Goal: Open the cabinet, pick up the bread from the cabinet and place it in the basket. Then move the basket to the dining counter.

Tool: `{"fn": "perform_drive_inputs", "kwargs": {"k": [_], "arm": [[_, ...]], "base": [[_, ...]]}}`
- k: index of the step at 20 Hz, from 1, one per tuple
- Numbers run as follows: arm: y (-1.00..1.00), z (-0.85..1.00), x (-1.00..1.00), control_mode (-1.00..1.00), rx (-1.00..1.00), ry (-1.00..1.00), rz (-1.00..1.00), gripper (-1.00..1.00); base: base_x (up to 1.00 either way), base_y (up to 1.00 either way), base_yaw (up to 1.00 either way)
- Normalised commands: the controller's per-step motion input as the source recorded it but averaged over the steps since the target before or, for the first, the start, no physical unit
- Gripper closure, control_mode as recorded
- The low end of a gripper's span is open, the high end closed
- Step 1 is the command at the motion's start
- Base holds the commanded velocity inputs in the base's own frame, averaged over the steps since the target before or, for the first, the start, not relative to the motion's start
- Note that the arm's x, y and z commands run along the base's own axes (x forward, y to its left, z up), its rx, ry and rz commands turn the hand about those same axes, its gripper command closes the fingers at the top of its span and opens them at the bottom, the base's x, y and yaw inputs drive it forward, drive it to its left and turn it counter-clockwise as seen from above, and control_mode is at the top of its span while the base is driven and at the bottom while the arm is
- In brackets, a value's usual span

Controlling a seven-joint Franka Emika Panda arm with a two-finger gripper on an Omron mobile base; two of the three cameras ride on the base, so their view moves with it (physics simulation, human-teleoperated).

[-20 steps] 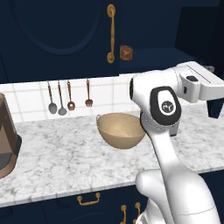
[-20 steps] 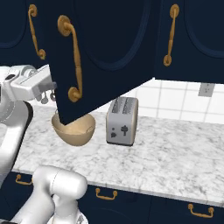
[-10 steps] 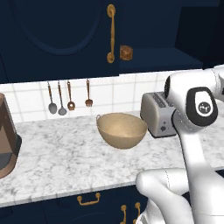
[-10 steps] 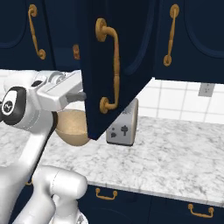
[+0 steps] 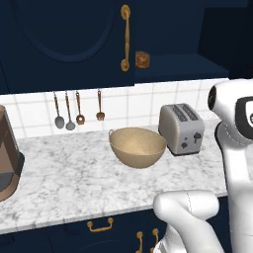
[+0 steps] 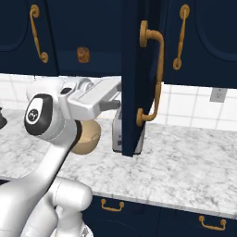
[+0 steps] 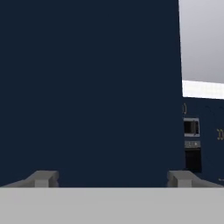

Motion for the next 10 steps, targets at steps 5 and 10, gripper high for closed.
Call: {"fn": "perform_drive_inputs", "kwargs": {"k": [5, 10], "arm": [[-0.01, 0.0, 0.07, -1.0, 0.0, 0.0, 0.0, -1.0], [0.78, 0.0, -0.15, -1.0, 0.0, 0.01, 0.11, -1.0]], "base": [[0.0, 0.0, 0.0], [0.0, 0.0, 0.0]]}}
